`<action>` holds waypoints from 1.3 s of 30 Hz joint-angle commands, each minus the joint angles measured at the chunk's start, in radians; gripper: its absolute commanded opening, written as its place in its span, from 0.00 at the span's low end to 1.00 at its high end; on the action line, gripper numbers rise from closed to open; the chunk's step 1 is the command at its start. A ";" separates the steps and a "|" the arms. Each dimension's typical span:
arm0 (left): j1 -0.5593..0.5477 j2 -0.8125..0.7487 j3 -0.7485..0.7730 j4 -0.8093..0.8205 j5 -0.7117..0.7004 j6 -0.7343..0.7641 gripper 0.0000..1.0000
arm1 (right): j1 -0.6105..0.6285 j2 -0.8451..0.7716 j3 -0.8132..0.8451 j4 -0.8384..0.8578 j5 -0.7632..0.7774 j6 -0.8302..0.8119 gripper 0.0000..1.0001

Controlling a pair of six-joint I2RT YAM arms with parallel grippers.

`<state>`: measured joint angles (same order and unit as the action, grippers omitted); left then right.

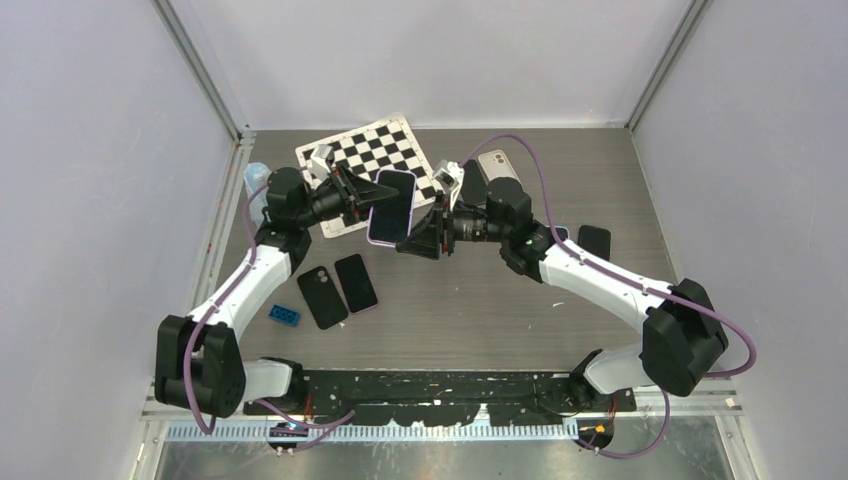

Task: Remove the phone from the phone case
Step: Remove the phone case from the phone.

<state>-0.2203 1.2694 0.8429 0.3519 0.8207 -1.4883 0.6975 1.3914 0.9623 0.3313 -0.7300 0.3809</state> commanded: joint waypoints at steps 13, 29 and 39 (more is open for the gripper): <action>-0.034 -0.015 0.026 0.004 0.053 -0.201 0.00 | 0.005 0.013 0.001 -0.092 0.223 -0.198 0.42; -0.034 -0.013 -0.003 0.072 0.035 -0.254 0.00 | 0.005 0.017 0.027 -0.141 0.311 -0.143 0.46; -0.036 -0.033 -0.096 0.256 -0.159 -0.340 0.00 | 0.004 -0.128 -0.049 -0.037 0.285 0.083 0.83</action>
<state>-0.2371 1.2957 0.7372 0.4297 0.6865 -1.7489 0.7120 1.3479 0.9478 0.2302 -0.4911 0.3447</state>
